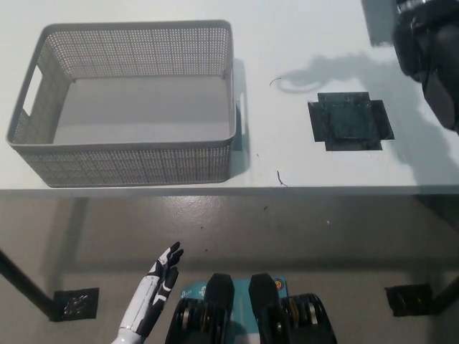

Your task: Use the right hand to pick up a power strip and put it into a container on the left side

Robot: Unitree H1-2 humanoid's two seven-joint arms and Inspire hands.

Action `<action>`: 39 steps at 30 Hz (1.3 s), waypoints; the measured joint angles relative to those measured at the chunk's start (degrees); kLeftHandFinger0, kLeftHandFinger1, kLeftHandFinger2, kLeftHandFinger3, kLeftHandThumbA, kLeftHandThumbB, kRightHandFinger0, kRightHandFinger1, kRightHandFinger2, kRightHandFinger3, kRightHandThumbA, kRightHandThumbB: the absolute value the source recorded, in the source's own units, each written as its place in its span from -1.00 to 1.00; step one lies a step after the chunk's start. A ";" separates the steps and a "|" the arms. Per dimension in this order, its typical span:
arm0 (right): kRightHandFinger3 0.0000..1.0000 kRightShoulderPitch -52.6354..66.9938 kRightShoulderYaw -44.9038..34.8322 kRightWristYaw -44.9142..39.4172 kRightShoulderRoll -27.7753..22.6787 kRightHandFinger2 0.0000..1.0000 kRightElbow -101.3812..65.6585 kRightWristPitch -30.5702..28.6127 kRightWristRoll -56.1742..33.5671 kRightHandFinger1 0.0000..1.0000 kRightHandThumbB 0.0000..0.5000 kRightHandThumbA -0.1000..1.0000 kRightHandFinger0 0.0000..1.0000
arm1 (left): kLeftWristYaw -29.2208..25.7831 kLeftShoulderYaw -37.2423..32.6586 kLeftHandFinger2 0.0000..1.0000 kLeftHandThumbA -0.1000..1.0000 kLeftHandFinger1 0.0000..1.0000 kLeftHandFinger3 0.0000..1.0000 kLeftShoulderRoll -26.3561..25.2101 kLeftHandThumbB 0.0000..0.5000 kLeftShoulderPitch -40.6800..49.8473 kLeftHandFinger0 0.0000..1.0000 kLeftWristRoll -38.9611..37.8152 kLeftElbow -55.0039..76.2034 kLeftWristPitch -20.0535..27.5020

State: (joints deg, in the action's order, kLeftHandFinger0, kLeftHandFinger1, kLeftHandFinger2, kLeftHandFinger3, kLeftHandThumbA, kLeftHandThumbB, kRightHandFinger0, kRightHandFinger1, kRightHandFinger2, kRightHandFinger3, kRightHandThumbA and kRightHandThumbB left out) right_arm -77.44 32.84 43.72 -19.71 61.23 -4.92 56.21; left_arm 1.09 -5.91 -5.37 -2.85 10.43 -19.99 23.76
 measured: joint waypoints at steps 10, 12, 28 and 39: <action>-0.16 -5.08 0.80 0.32 8.14 -0.91 1.66 -0.91 0.64 -1.00 0.12 -1.00 -1.00 | 0.00 -0.03 1.00 1.00 1.00 1.00 -0.12 -0.76 -0.12 1.00 0.14 -0.04 0.01; -0.21 -6.33 1.10 0.36 11.44 -0.97 2.79 -1.02 0.89 -1.00 0.17 -1.00 -1.00 | 0.00 -0.03 1.00 1.00 1.00 1.00 -0.15 -0.74 -0.11 1.00 0.19 -0.04 0.00; -0.07 -12.66 1.22 0.73 27.07 -0.60 10.85 -1.28 0.83 -1.00 0.26 -1.00 -1.00 | 0.01 -0.06 1.00 1.00 1.00 1.00 -0.25 -0.74 -0.18 1.00 0.31 -0.08 0.00; -0.61 -19.24 -0.73 -1.08 30.83 0.15 16.89 -2.38 -1.50 -1.00 0.12 -1.00 -1.00 | 0.03 -0.07 1.00 1.00 1.00 1.00 -1.04 -0.69 -1.06 1.00 0.58 -0.04 0.03</action>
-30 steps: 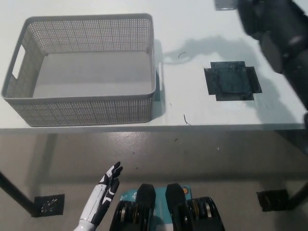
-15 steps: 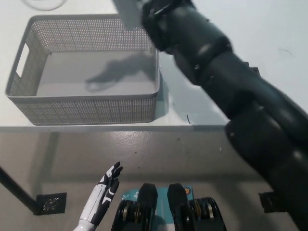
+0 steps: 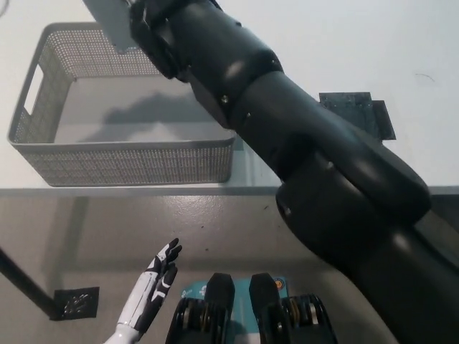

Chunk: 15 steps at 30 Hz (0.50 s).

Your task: Use the right hand to pick up a power strip and put it into a container on the left side

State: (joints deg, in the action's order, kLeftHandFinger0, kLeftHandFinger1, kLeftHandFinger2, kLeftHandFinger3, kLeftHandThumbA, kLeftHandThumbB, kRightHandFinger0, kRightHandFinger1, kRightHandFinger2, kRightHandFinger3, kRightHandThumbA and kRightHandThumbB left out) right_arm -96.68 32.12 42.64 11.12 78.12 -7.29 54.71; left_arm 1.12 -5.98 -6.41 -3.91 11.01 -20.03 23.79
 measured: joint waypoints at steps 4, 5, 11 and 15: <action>1.00 -0.37 -1.44 -4.27 -0.01 1.00 2.35 0.09 -1.97 0.59 0.50 0.04 0.24 | 0.07 0.01 1.00 1.00 1.00 1.00 -0.54 -0.67 -0.60 1.00 -0.02 0.00 -0.04; 1.00 -0.15 -1.71 -5.32 -0.01 1.00 2.62 0.15 -2.19 1.00 0.97 0.19 1.00 | 0.07 0.00 1.00 1.00 1.00 1.00 -0.53 -0.67 -0.62 1.00 -0.02 0.00 -0.06; 1.00 3.10 -2.93 -13.73 0.00 1.00 4.50 0.85 -3.21 1.00 1.00 0.64 1.00 | 0.18 -0.08 1.00 1.00 1.00 1.00 -0.37 -0.68 -0.60 1.00 -0.03 -0.04 -0.21; 1.00 5.65 -3.42 -19.65 -0.02 1.00 6.00 1.44 -3.90 1.00 1.00 0.76 1.00 | 0.25 -0.08 1.00 1.00 1.00 1.00 -0.37 -0.70 -0.60 1.00 -0.03 -0.06 -0.34</action>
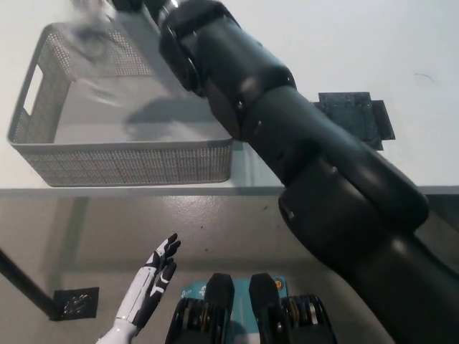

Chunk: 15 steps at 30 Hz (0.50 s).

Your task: Use the right hand to pick up a power strip and put it into a container on the left side

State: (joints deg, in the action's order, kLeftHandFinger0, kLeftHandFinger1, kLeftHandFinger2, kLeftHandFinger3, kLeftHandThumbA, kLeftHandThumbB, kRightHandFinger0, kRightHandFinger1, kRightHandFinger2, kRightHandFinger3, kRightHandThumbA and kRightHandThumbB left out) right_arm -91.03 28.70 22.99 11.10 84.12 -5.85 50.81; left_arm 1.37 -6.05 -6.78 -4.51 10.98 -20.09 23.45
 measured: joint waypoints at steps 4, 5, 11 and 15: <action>1.00 1.82 -1.18 -5.23 -0.15 1.00 1.10 0.42 -0.79 1.00 1.00 0.84 1.00 | 0.01 -0.01 1.00 1.00 1.00 1.00 0.01 -0.69 -0.02 1.00 0.01 0.00 -0.28; 1.00 2.03 -1.62 -6.72 -0.24 1.00 1.33 0.47 -1.12 1.00 1.00 0.81 1.00 | 0.01 -0.01 1.00 1.00 1.00 1.00 0.01 -0.69 -0.02 1.00 0.01 0.00 -0.37; 1.00 2.24 -4.95 -14.49 -0.66 1.00 1.58 1.02 -3.18 1.00 1.00 0.38 1.00 | 0.03 -0.01 1.00 1.00 1.00 1.00 0.00 -0.65 -0.05 1.00 0.00 0.00 -0.80; 1.00 2.24 -7.97 -19.05 -1.07 1.00 1.59 1.80 -4.86 1.00 1.00 0.53 1.00 | 0.04 -0.01 1.00 1.00 1.00 1.00 0.01 -0.59 -0.06 1.00 0.00 -0.01 -0.88</action>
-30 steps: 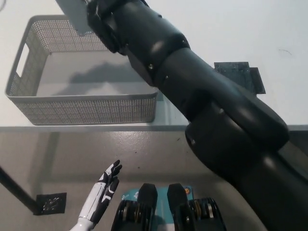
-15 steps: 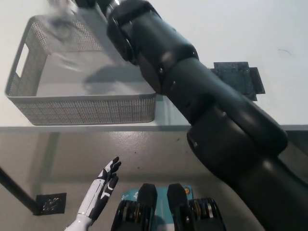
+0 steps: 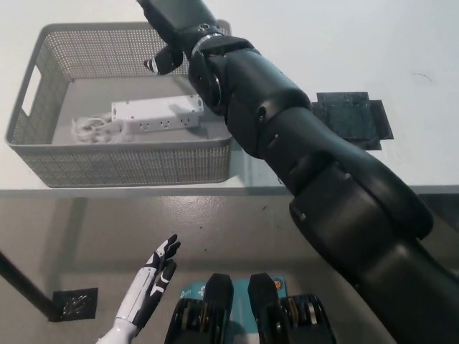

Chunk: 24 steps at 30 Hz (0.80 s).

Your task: Use the right hand to pick up a power strip and put it into a container on the left side

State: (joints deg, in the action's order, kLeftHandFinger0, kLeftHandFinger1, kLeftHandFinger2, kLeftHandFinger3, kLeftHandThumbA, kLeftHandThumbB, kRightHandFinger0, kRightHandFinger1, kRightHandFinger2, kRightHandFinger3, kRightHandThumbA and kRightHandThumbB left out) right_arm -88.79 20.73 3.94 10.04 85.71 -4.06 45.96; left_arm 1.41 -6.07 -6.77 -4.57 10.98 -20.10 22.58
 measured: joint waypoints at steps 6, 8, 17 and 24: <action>1.00 -0.01 -4.31 -7.90 -1.03 1.00 0.01 1.89 -2.72 1.00 0.82 0.26 1.00 | 0.01 0.00 1.00 1.00 1.00 1.00 -0.02 -0.62 -0.08 1.00 0.01 0.00 -0.09; 1.00 -0.01 -5.19 -10.03 -1.33 1.00 0.02 2.52 -3.36 1.00 0.93 0.28 1.00 | 0.02 0.00 1.00 1.00 1.00 1.00 -0.01 -0.61 -0.14 1.00 0.01 0.00 -0.11; 1.00 -0.94 -16.09 -19.45 -3.78 1.00 -0.99 4.75 -10.47 1.00 0.82 1.00 1.00 | 0.06 -0.04 0.99 1.00 1.00 1.00 -0.10 -0.65 -0.38 1.00 0.02 0.00 -0.12; 1.00 -2.39 -26.64 -21.35 -6.44 1.00 -7.30 4.42 -18.30 1.00 0.89 1.00 1.00 | 0.20 -0.08 0.95 1.00 1.00 1.00 -0.10 -0.72 -0.42 1.00 0.01 0.00 -0.12</action>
State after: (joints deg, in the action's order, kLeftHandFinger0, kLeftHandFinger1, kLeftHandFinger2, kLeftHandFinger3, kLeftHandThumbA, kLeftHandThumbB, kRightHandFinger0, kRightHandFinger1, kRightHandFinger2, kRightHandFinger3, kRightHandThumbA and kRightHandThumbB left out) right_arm -91.18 -5.91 -17.41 3.59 78.40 0.36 27.66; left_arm 1.60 -6.15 -6.87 -4.99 11.00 -20.09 22.45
